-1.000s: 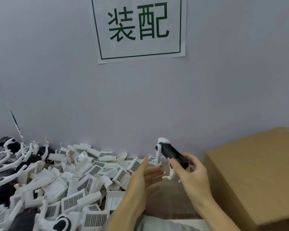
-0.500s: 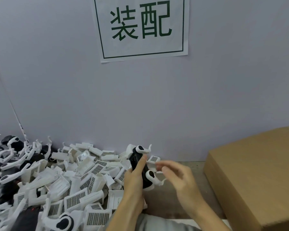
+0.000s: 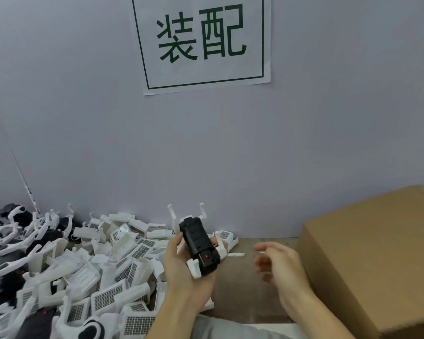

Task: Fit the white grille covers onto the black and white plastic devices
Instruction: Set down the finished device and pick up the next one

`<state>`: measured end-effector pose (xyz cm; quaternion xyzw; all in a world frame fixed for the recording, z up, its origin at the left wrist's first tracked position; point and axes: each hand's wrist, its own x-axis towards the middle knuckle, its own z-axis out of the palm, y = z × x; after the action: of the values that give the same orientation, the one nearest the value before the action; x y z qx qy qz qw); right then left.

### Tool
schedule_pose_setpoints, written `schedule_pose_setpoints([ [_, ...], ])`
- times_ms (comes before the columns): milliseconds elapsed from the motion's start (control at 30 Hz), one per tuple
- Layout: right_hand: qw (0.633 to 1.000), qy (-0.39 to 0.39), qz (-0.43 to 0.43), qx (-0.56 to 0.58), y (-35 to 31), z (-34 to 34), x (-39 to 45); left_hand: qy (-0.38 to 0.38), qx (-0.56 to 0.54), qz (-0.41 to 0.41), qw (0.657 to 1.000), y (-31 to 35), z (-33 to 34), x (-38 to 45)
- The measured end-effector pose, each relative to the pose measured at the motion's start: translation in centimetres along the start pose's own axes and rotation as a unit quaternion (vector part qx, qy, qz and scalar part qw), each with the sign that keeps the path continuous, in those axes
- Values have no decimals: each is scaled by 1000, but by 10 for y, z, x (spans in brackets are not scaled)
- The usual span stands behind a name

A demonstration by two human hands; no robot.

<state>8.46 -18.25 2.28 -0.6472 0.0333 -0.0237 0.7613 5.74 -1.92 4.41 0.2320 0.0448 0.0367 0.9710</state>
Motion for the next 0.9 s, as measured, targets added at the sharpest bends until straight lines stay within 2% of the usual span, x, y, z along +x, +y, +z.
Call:
schedule_pose_setpoints([
  [100, 980, -180, 47, -67, 1, 11, -15, 15, 28, 13, 999, -6, -1, 4],
  [167, 959, -269, 76, -44, 1, 18, -24, 36, 79, 23, 996, -9, -1, 7],
  [200, 953, -290, 83, -16, 1, 21, -27, 42, 115, 27, 992, -11, -2, 9],
  [300, 958, -272, 78, 51, -1, 28, -28, 28, 197, 21, 980, -20, -4, 10],
  [400, 964, -249, 69, 70, 0, 28, -27, 33, 238, 31, 970, -28, -4, 9],
  [567, 960, -267, 51, 69, 3, 30, -29, 16, 203, 30, 979, -29, -9, 12],
  [733, 953, -288, 73, 55, 4, 28, -27, 33, 175, 36, 983, -27, -8, 12],
  [900, 961, -256, 101, 27, 4, 27, -25, 60, 244, 68, 966, -29, -9, 14],
])
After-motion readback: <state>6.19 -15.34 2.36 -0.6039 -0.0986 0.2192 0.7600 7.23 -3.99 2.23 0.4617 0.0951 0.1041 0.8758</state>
